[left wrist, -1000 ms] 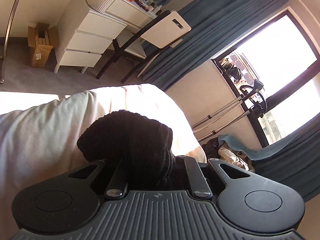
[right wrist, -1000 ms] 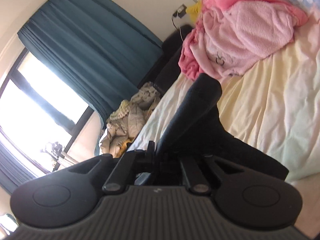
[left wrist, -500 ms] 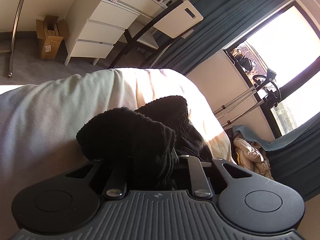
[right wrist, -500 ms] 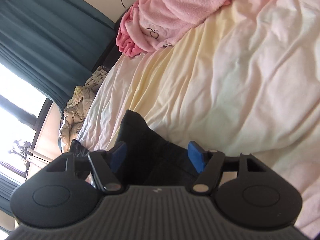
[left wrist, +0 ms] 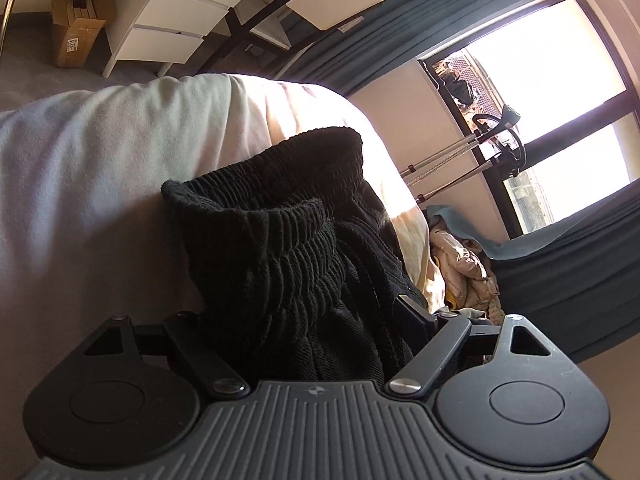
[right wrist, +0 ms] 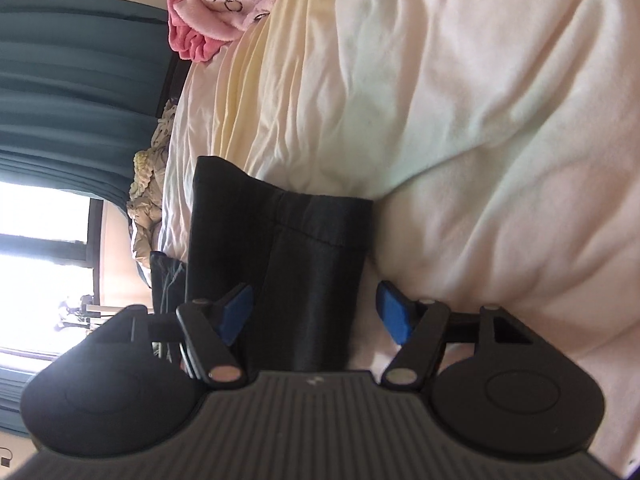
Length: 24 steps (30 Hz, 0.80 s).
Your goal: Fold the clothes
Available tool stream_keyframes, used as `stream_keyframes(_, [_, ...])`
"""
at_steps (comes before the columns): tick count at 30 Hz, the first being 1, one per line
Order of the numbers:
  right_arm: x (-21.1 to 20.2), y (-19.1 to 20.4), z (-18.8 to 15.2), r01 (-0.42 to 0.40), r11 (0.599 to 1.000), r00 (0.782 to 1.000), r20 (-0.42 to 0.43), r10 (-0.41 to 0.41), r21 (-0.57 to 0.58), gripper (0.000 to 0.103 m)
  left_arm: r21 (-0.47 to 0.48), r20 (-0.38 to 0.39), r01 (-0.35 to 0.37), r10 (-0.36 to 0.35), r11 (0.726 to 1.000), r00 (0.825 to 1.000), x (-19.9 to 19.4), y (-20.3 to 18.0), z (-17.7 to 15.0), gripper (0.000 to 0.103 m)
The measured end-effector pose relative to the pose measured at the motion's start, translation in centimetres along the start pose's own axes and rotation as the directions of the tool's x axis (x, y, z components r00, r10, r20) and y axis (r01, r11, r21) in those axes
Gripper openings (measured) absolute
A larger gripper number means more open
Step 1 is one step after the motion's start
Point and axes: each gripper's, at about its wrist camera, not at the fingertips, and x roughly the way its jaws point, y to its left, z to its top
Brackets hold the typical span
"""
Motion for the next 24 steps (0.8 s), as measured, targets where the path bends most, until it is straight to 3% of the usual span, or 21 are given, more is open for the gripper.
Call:
stream_keyframes(2, [1.1, 0.1, -0.1, -0.044, 0.999, 0.999, -0.011, 0.044, 0.009, 0.075, 0.001, -0.068, 0.001, 0.000, 1.000, 0.998, 1.9, 0.0, -0.7, 0.085])
stream_keyframes(5, [2.8, 1.7, -0.2, -0.015, 0.990, 1.000, -0.008, 0.014, -0.140, 0.073, 0.064, -0.053, -0.059, 0.062, 0.996, 0.997, 3.6, -1.0, -2.2, 0.085])
stream_keyframes(6, [3.1, 2.2, -0.4, -0.005, 0.986, 1.000, 0.001, 0.005, -0.168, 0.067, 0.076, -0.026, -0.077, 0.079, 0.994, 0.997, 3.9, -1.2, -2.6, 0.085])
stream_keyframes(7, [3.4, 2.6, -0.5, 0.001, 0.981, 1.000, 0.008, 0.001, -0.192, 0.054, 0.072, 0.002, -0.091, 0.091, 0.993, 0.996, 4.0, -1.3, -2.7, 0.085])
stream_keyframes(8, [3.7, 2.7, -0.5, -0.017, 0.981, 1.000, 0.002, 0.018, -0.191, 0.025, 0.056, 0.025, -0.100, 0.099, 0.993, 0.995, 4.2, -1.3, -2.7, 0.084])
stream_keyframes(9, [4.1, 2.5, -0.4, -0.055, 0.985, 0.998, -0.017, 0.053, -0.166, 0.010, 0.022, 0.054, -0.110, 0.109, 0.994, 0.993, 4.3, -1.3, -2.7, 0.083])
stream_keyframes(11, [4.0, 2.2, -0.2, -0.132, 0.986, 0.991, -0.015, 0.131, -0.105, 0.007, -0.009, 0.096, -0.123, 0.123, 0.992, 0.988, 4.5, -1.5, -2.5, 0.061])
stream_keyframes(12, [3.9, 2.2, -0.1, -0.171, 0.982, 0.985, -0.003, 0.171, -0.079, 0.007, 0.005, 0.109, -0.126, 0.125, 0.992, 0.986, 4.4, -2.1, -2.5, 0.055])
stream_keyframes(13, [3.4, 2.6, 0.1, -0.200, 0.977, 0.979, 0.016, 0.202, -0.075, 0.006, 0.023, 0.122, -0.129, 0.125, 0.991, 0.985, 4.3, -2.7, -2.5, 0.041])
stream_keyframes(14, [2.9, 3.3, 0.3, -0.221, 0.971, 0.974, 0.029, 0.225, -0.089, 0.006, 0.041, 0.134, -0.132, 0.125, 0.990, 0.983, 4.2, -3.3, -2.5, 0.025])
stream_keyframes(16, [2.0, 5.8, 0.7, -0.228, 0.953, 0.970, 0.039, 0.240, -0.199, 0.005, 0.055, 0.165, -0.083, 0.073, 0.995, 0.984, 2.9, -4.9, -2.5, 0.016])
stream_keyframes(18, [0.8, 8.4, 1.0, -0.191, 0.920, 0.968, 0.092, 0.235, -0.343, 0.005, 0.039, 0.162, -0.016, 0.010, 0.999, 0.987, 1.2, -6.4, -2.2, 0.013])
stream_keyframes(19, [0.0, 8.8, 1.2, -0.207, 0.914, 0.959, 0.114, 0.261, -0.347, 0.005, 0.031, 0.155, 0.025, -0.030, 0.999, 0.988, 0.3, -7.0, -2.0, 0.013])
stream_keyframes(22, [-3.0, 8.6, 2.3, -0.272, 0.912, 0.910, 0.225, 0.347, -0.307, 0.005, 0.018, 0.147, 0.131, -0.132, 0.991, 0.980, -2.7, -7.4, -2.5, 0.013])
stream_keyframes(24, [-4.0, 7.2, 3.3, -0.239, 0.944, 0.910, 0.288, 0.300, -0.228, 0.005, 0.006, 0.137, 0.139, -0.139, 0.990, 0.981, -4.0, -6.4, -3.4, 0.013])
